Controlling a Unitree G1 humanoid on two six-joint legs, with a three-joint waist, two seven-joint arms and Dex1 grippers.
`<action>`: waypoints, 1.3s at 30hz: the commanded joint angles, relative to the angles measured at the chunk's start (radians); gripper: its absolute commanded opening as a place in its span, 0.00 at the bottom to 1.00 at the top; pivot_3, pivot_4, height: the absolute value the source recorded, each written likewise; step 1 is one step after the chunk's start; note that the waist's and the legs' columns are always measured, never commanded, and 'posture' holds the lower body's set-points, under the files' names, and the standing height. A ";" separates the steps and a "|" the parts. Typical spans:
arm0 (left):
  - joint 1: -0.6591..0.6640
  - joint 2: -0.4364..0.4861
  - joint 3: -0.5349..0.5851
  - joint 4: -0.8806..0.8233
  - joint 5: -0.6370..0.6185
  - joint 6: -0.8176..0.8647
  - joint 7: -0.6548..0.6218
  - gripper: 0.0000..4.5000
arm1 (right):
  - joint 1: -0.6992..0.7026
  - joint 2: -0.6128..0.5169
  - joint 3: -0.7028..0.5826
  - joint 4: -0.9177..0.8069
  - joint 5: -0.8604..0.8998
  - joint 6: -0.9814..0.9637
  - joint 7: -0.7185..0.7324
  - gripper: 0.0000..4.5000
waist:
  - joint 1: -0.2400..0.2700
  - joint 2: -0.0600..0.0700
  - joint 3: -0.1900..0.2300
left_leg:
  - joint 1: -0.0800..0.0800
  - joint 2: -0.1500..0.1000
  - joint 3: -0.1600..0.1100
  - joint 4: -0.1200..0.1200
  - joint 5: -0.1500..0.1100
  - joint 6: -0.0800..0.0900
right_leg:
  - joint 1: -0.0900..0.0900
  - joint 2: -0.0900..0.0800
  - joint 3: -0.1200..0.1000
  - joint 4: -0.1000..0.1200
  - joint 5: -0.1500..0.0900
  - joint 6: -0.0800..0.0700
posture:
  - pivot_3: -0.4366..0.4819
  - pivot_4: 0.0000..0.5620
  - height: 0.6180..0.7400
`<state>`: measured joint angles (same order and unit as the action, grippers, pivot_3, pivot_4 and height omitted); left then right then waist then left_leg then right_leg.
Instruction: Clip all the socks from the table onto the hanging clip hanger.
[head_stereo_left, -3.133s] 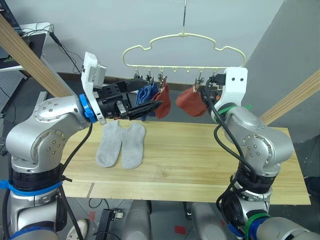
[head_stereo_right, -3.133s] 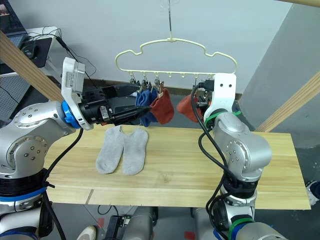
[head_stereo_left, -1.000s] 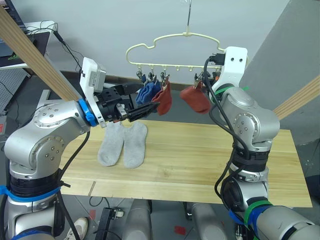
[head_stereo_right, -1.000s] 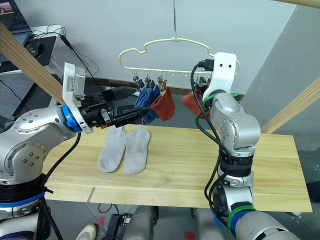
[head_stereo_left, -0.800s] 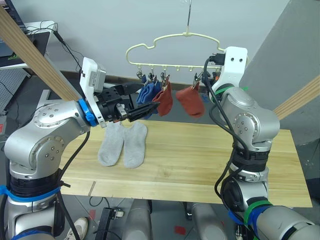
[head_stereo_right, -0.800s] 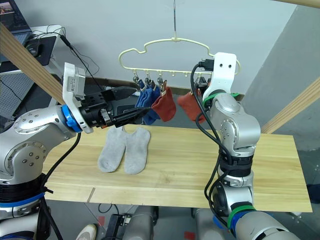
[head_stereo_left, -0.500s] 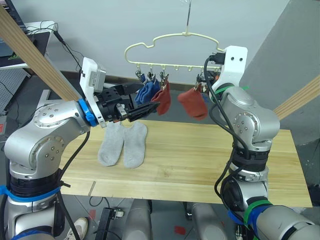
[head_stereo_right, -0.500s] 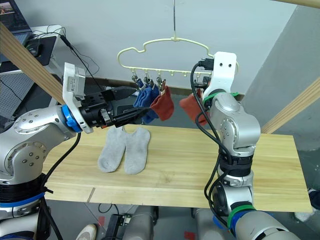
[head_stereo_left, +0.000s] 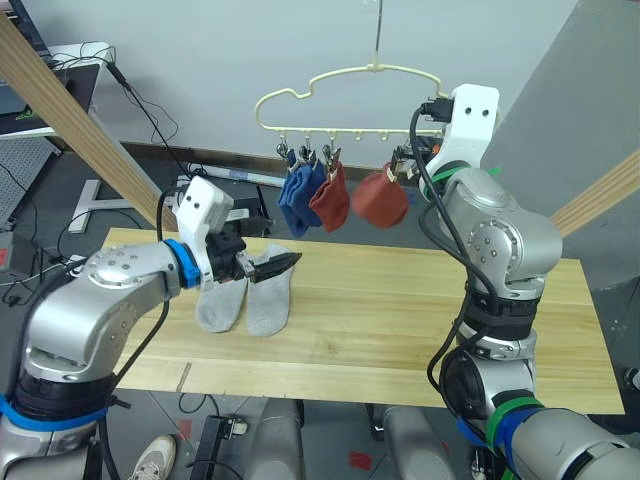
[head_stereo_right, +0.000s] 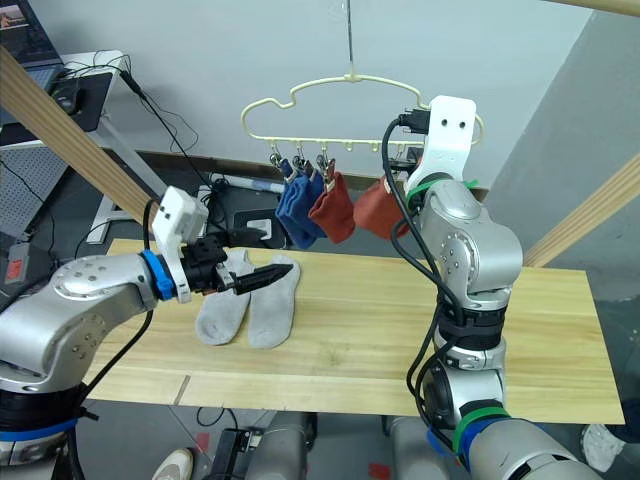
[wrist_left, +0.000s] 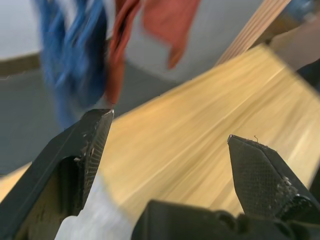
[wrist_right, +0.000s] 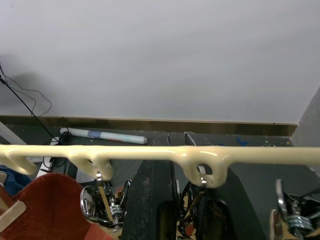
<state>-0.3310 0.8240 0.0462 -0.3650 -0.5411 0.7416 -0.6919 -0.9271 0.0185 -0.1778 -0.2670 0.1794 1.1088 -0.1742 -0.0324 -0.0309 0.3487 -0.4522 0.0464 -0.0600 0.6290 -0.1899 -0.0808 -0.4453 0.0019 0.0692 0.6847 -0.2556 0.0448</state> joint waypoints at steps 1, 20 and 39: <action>0.061 0.000 -0.055 0.092 0.111 -0.102 -0.020 0.94 | -0.033 0.005 -0.012 -0.057 0.010 0.003 -0.003 0.00 | 0.000 0.000 0.000 | 0.000 0.000 0.000 0.000 0.000 0.000 | 0.000 0.000 0.000 0.000 0.000 0.000 | 0.52 0.56 1.00; -0.195 -0.238 -0.199 0.708 0.452 -0.474 -0.015 0.97 | -0.044 0.007 -0.018 -0.084 0.006 0.043 -0.004 0.00 | -0.001 0.000 0.000 | 0.000 0.000 0.001 0.000 0.000 0.001 | -0.002 0.000 0.001 0.004 0.000 0.000 | 0.48 0.59 1.00; -0.256 -0.289 -0.263 0.825 0.587 -0.377 -0.065 0.79 | -0.041 0.008 -0.021 -0.116 0.001 0.077 -0.010 0.00 | -0.014 0.000 0.000 | 0.002 0.000 0.001 0.001 0.003 0.004 | -0.002 0.000 0.001 0.010 0.000 0.000 | 0.44 0.59 1.00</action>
<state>-0.6003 0.5430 -0.1922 0.4462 0.0291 0.3473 -0.7440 -0.9476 0.0228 -0.1961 -0.3148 0.1787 1.1930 -0.1788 -0.0463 -0.0305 0.3490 -0.4506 0.0459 -0.0592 0.6298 -0.1872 -0.0769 -0.4472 0.0023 0.0699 0.6952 -0.2555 0.0447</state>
